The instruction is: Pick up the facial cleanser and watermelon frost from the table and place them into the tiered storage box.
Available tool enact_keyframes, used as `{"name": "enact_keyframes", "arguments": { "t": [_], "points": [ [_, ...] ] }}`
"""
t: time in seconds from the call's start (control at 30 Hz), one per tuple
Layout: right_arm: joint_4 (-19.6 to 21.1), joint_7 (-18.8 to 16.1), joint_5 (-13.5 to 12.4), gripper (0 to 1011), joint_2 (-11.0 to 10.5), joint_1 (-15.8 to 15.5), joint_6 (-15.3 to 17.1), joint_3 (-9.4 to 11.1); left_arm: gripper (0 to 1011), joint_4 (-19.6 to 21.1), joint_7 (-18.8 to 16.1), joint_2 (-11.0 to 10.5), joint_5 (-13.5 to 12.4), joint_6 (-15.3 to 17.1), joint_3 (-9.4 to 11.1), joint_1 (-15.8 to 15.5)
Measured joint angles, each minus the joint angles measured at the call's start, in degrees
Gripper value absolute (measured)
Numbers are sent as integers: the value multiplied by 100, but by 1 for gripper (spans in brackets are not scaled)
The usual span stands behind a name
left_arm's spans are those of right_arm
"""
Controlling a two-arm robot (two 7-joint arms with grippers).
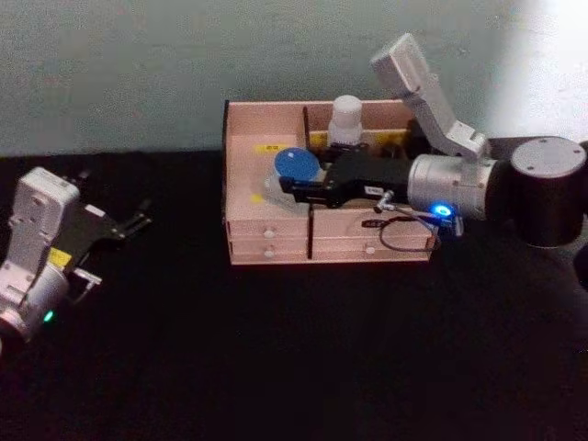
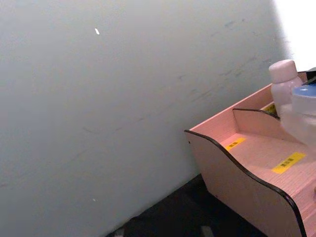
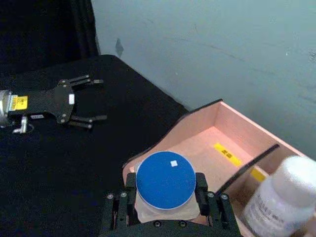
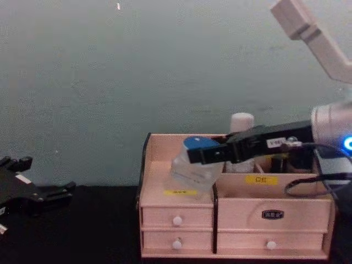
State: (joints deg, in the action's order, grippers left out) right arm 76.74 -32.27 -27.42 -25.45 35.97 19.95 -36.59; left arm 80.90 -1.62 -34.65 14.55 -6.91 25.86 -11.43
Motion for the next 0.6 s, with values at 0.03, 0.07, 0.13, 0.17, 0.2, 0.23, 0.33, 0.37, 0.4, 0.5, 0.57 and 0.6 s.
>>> {"name": "enact_keyframes", "arguments": {
  "t": [0.03, 0.07, 0.13, 0.17, 0.2, 0.23, 0.33, 0.37, 0.4, 0.5, 0.57, 0.6],
  "points": [
    [-92, -14, 29, 706, 58, 58, -28, -26, 1001, 0, 0, 0, 0, 0, 0, 0],
    [-132, -23, 43, 706, 82, 84, -38, -37, 1001, 0, 0, 0, 0, 0, 0, 0],
    [-267, -45, 86, 705, 168, 168, -73, -75, 1001, 0, 0, 0, 0, 0, 0, 0],
    [-319, -51, 106, 706, 198, 199, -83, -89, 1001, 0, 0, 0, 0, 0, 0, 0],
    [-364, -56, 128, 706, 225, 224, -92, -103, 1001, 0, 0, 0, 0, 0, 0, 0],
    [-444, -65, 169, 706, 273, 267, -112, -125, 1001, 0, 0, 0, 0, 0, 0, 0],
    [-630, -82, 235, 706, 384, 348, -147, -169, 1001, 0, 0, 0, 0, 0, 0, 0],
    [-672, -85, 246, 706, 409, 366, -155, -175, 1001, 0, 0, 0, 0, 0, 0, 0],
    [-712, -89, 261, 706, 434, 383, -162, -182, 1001, 0, 0, 0, 0, 0, 0, 0],
    [-860, -105, 305, 706, 532, 448, -181, -199, 1001, 0, 0, 0, 0, 0, 0, 0],
    [-970, -114, 340, 706, 601, 491, -198, -207, 1001, 0, 0, 0, 0, 0, 0, 0],
    [-1011, -116, 352, 706, 627, 506, -205, -209, 1001, 0, 0, 0, 0, 0, 0, 0]
  ]
}}
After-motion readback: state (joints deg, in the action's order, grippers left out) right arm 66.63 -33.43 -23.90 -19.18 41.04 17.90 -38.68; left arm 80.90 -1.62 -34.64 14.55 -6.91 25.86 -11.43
